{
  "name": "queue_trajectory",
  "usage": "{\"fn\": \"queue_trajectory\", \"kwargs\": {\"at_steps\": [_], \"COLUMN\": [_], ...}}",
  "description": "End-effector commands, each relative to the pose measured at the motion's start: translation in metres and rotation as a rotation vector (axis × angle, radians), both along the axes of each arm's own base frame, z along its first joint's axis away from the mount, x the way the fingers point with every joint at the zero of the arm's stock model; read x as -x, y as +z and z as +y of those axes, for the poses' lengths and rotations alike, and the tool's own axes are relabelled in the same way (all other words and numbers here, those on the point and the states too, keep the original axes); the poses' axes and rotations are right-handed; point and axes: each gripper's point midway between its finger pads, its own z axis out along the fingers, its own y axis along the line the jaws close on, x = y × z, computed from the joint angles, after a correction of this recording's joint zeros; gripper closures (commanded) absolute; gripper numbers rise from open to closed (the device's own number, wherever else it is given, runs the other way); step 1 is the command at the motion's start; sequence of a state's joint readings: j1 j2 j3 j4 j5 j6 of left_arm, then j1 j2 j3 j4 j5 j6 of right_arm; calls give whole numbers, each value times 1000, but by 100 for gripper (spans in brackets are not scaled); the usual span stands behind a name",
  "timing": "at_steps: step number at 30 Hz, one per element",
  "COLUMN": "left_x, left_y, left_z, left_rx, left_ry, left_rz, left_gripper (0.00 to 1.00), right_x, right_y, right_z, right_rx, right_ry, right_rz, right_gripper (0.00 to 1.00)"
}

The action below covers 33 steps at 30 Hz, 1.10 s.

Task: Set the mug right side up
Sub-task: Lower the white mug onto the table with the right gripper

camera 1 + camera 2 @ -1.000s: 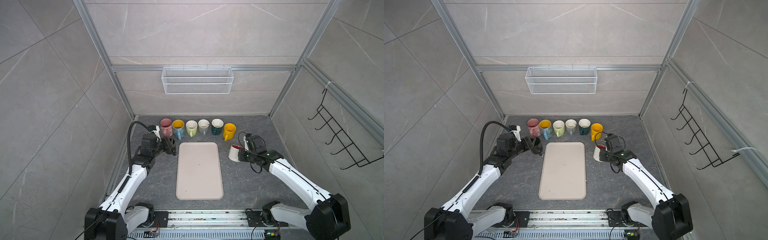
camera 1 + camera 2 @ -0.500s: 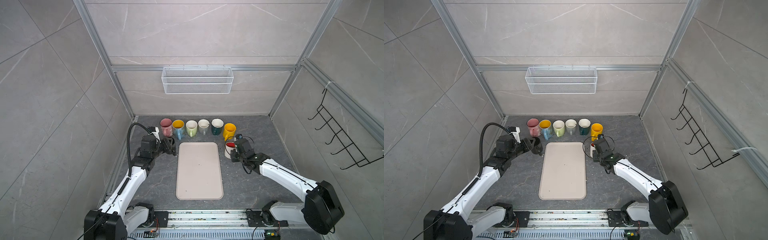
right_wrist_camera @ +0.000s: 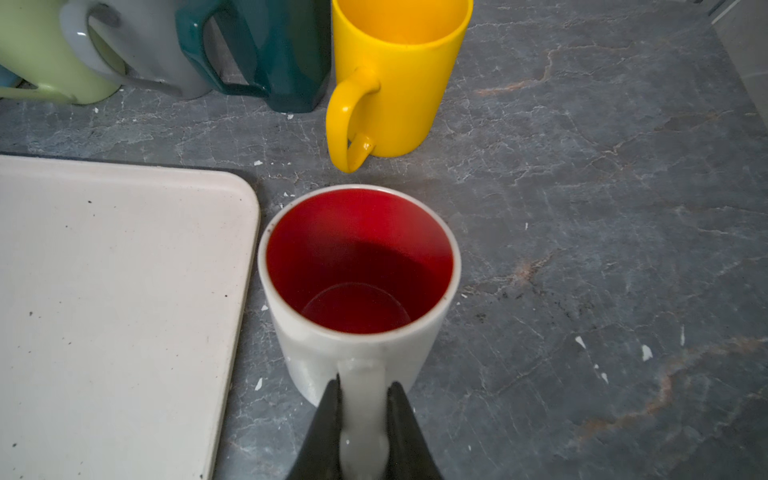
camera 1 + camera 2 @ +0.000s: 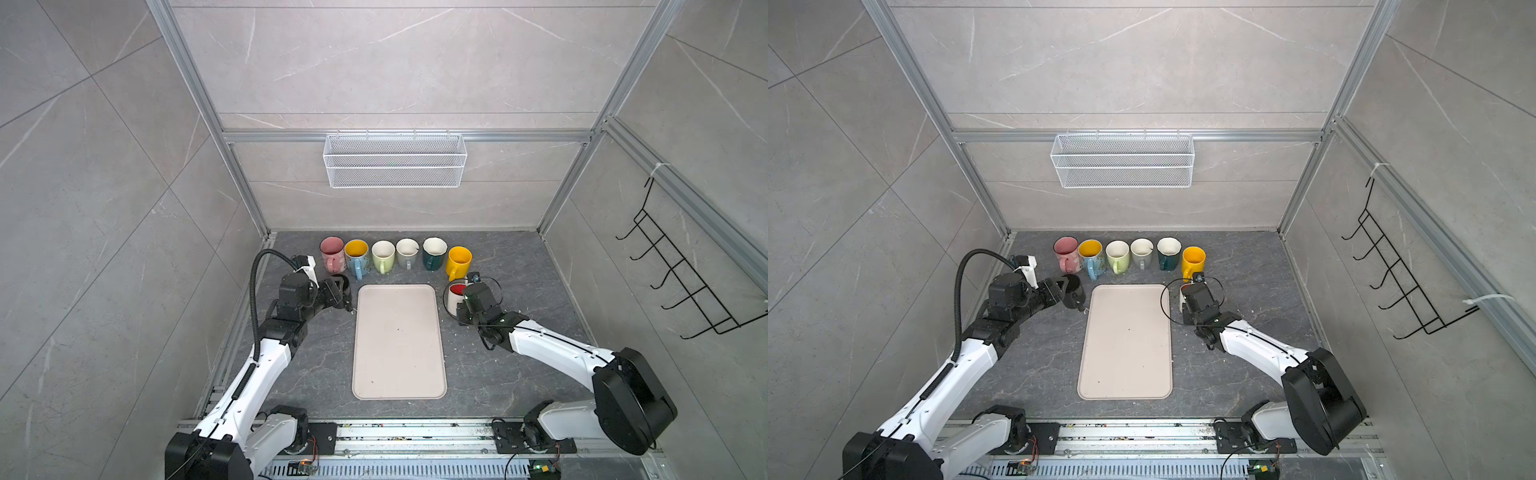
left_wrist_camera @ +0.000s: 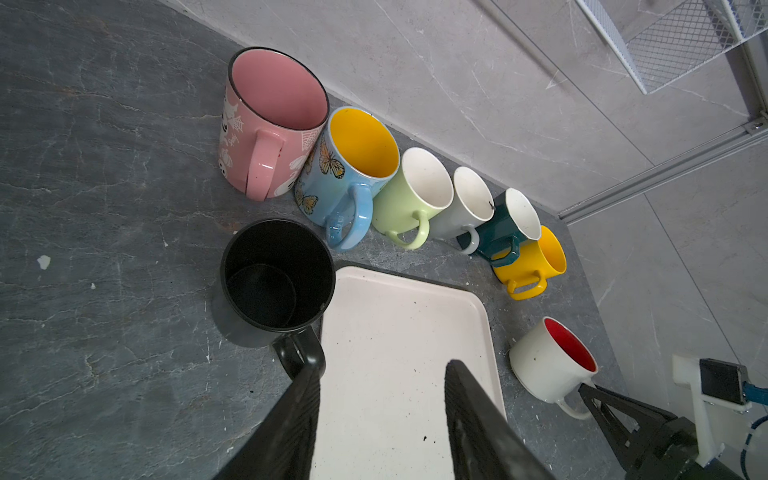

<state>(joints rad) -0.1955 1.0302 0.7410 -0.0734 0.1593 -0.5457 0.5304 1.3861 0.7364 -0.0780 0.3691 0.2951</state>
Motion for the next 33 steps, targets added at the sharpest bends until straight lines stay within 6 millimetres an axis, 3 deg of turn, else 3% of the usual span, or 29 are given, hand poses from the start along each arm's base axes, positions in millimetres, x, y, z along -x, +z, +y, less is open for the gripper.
{"fn": "queue_trajectory", "kwargs": {"at_steps": [1, 11, 19, 33], "left_x": [-2, 1, 1, 4], "left_y": [18, 19, 20, 20], "left_z": [3, 5, 6, 7], "left_rx": [-2, -10, -14, -16], "left_ry": [7, 10, 15, 19], "left_rz": [-75, -85, -86, -92], "left_gripper": [48, 48, 48, 48], "right_x": [-9, -1, 8, 21], "right_y": [5, -6, -11, -22], "right_z": [4, 8, 7, 8], "right_rx": [-29, -24, -25, -26], "right_ry": [-24, -26, -39, -48], "right_rz": [-60, -32, -18, 16], "right_gripper": [100, 100, 90, 87]}}
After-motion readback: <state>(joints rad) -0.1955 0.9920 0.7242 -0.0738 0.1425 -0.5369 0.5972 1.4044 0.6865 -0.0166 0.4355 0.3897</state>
